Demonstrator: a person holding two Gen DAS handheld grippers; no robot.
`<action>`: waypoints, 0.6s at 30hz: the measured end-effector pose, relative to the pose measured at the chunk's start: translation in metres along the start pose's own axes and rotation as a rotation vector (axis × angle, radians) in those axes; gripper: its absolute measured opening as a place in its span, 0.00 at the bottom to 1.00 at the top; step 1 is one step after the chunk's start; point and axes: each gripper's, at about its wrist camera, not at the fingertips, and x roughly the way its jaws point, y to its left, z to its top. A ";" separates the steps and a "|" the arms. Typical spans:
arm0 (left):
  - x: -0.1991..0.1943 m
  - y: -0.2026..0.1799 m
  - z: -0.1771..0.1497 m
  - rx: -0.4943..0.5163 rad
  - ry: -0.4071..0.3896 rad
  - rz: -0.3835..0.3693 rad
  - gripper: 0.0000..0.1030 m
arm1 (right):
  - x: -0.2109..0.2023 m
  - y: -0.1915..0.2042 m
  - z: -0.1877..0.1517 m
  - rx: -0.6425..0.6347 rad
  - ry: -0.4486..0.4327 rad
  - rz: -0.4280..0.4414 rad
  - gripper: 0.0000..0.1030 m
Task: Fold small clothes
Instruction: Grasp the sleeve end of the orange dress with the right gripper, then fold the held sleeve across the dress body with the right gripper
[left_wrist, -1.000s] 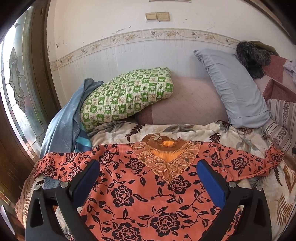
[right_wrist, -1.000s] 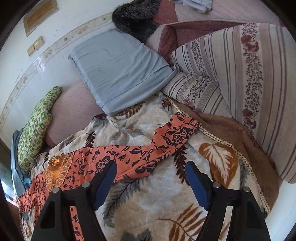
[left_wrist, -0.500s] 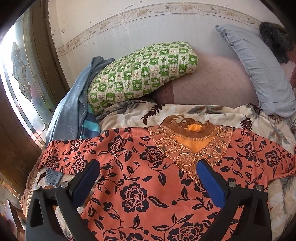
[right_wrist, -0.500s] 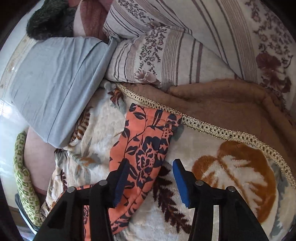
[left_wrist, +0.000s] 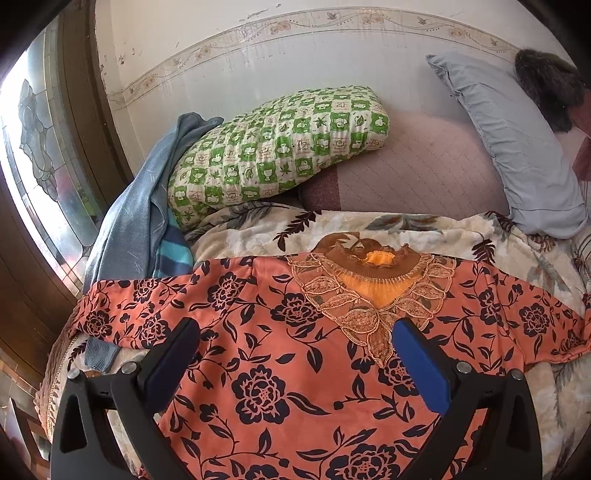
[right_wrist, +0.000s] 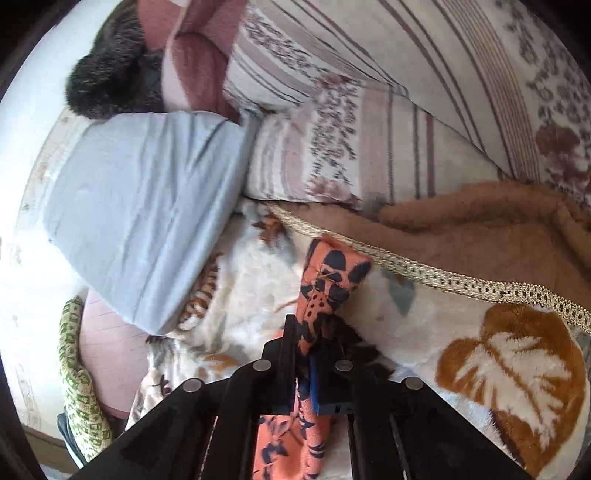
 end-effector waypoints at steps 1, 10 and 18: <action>0.000 0.007 0.001 -0.012 -0.002 0.003 1.00 | -0.009 0.019 -0.004 -0.037 -0.004 0.025 0.05; 0.028 0.094 -0.004 -0.104 0.029 0.116 1.00 | -0.031 0.209 -0.131 -0.358 0.132 0.235 0.05; 0.072 0.150 -0.002 -0.219 0.100 -0.023 1.00 | 0.035 0.297 -0.324 -0.499 0.382 0.322 0.05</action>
